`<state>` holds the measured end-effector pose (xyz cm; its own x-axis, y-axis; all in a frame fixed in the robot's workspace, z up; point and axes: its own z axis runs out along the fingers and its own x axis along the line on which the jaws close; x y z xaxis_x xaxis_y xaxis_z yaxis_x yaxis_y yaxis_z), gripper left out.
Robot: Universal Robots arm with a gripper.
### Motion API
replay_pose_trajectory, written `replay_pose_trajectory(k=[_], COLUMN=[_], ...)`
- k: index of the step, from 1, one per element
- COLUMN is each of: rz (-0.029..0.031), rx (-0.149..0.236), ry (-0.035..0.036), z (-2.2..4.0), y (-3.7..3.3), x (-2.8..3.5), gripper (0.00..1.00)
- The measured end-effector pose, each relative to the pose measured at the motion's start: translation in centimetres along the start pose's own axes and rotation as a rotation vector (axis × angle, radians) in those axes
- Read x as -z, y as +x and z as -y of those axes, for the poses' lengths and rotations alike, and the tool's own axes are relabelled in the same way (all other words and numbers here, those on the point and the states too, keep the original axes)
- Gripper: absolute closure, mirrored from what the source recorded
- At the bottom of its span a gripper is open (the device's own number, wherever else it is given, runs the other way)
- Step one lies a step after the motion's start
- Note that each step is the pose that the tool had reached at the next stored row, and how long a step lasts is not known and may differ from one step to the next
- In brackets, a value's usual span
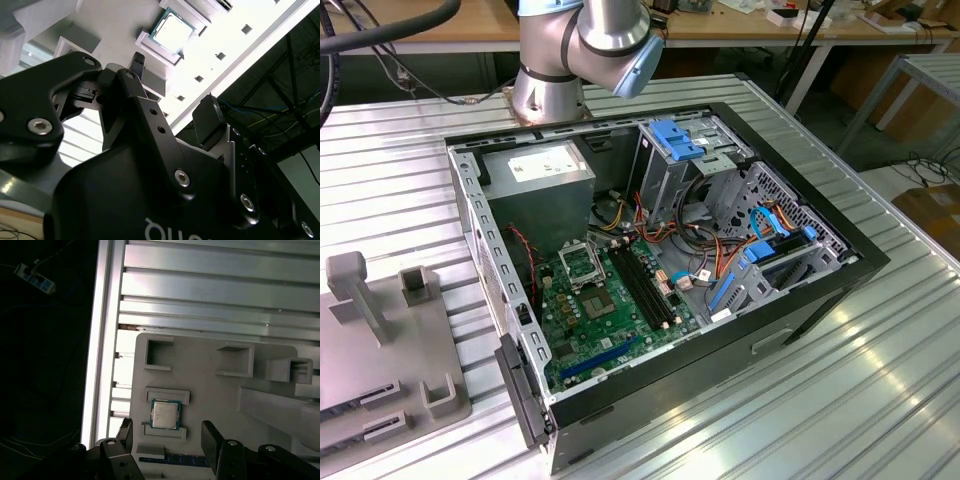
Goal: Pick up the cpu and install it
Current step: 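Pick up the cpu and move it towards the insertion slot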
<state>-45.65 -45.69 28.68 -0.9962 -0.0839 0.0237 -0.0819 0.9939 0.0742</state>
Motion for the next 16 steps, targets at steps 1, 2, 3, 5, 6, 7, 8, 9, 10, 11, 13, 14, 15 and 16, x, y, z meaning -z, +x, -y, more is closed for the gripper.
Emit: replay_pose_trajectory(k=[1,2,3,5,6,7,8,9,10,11,13,14,15,16], rz=[0.0,0.0,0.0,0.0006,0.0004,0.0009,0.0012,0.0013,0.0013,0.0015,0.0013,0.0011,0.0009,0.0006], rx=[0.0,0.0,0.0,0.0,-0.003,-0.007,-0.01,-0.012,-0.014,-0.016,-0.019,-0.02,-0.02,-0.021], ry=[0.0,0.0,0.0,-0.0002,0.0,-0.0002,-0.0003,0.0,0.0001,0.0,0.0038,0.008,0.0121,0.0173], z=[0.0,0.0,0.0,0.01,0.06,0.06,0.07,0.08,0.1,0.13,0.17,0.18,0.18,0.18], y=[0.0,0.0,0.0,-0.03,-0.31,-0.38,-0.41,-0.42,-0.44,-0.46,-0.49,-0.51,-0.51,-0.5], x=[0.0,0.0,0.0,-0.11,-0.3,-0.43,-0.56,-0.7,-0.87,-1.06,-1.36,-1.44,-1.51,-1.59], gripper=[0.34,0.34,0.34,0.34,0.34,0.34,0.34,0.34,0.34,0.34,0.34,0.34,0.34,0.34])
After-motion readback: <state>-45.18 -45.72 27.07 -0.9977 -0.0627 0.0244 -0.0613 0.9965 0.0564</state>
